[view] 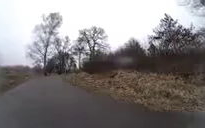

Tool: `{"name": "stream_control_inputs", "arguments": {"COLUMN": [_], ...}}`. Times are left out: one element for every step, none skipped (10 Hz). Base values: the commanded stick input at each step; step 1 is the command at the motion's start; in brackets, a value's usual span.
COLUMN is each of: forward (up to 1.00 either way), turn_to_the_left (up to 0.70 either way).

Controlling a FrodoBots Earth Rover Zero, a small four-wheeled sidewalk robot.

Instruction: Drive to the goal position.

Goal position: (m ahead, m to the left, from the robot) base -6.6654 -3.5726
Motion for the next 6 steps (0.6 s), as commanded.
{"name": "stream_control_inputs", "arguments": {"forward": [0.00, 0.00, 0.00, 0.00, 0.00, 0.00], "turn_to_the_left": [-0.69, -0.69, -0.69, -0.69, -0.69, -0.69]}}
